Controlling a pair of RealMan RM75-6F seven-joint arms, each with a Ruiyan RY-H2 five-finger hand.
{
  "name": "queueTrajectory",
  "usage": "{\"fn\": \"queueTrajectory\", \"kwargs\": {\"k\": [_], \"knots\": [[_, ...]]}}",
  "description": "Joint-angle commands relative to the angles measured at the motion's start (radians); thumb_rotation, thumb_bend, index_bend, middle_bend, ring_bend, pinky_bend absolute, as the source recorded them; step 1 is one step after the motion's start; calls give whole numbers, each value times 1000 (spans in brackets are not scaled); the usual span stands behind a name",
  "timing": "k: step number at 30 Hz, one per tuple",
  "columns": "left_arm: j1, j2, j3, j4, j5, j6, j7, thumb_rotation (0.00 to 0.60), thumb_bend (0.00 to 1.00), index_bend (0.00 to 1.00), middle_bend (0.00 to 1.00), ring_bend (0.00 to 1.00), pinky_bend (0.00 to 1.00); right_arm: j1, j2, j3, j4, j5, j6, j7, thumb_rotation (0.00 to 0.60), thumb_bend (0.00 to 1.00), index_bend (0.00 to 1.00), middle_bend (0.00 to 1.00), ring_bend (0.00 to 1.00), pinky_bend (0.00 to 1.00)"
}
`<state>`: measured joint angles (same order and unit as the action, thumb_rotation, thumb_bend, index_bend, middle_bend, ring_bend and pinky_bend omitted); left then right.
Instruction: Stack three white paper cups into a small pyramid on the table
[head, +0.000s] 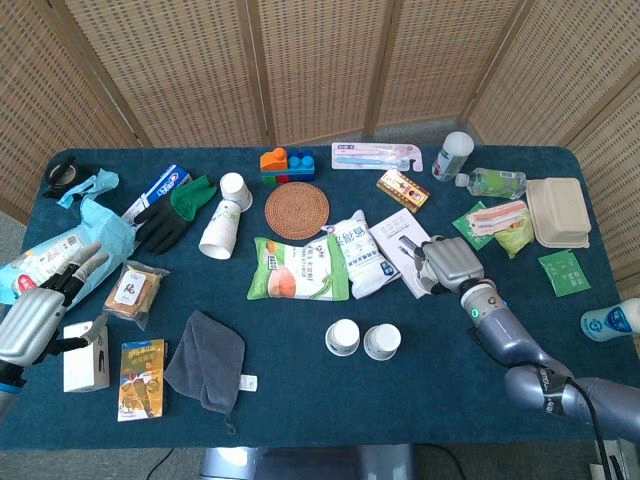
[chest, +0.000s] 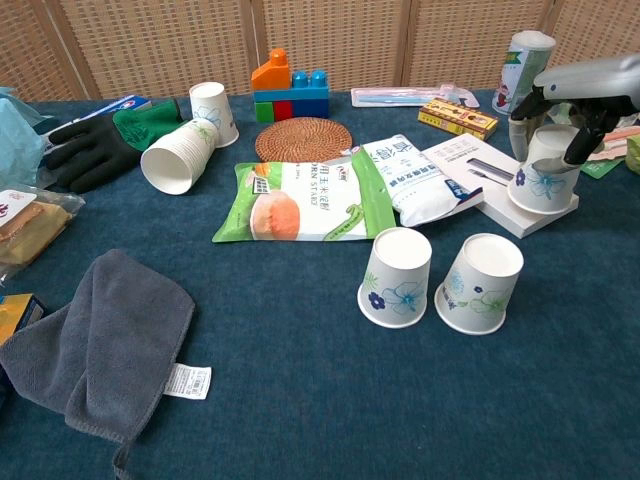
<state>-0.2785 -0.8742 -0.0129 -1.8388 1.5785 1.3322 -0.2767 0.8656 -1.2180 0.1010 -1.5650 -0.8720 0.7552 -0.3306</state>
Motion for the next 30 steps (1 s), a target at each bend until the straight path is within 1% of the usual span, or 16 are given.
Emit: {"fn": "queueTrajectory", "kwargs": {"k": [1,7,15,21,30], "knots": [[0,2,-1,1,2,1,-4,600,469,25,0,0,288,-7,30,1,-43,-9,10,4,600,450,472,384,241,635],[2,6,-4,2,-1,1,-12,600,469,25,0,0,291,-21,91,4,-141,-49,14,30,600,448,472,384,240,635],[-2,-1,-8,8,-7,-11,-18,600,470,25,0,0,291,-31,168,6,-280,-102,44,20,600,449,471,384,241,635],[-9,-7,-12,17,-11,-24,-23,600,470,25,0,0,291,-30,203,4,-359,-114,66,-10,600,449,469,384,241,635],[-29,-23,-26,46,-32,-54,-47,600,469,25,0,0,291,-9,222,-2,-446,-102,82,-75,600,446,466,384,241,635]]}}
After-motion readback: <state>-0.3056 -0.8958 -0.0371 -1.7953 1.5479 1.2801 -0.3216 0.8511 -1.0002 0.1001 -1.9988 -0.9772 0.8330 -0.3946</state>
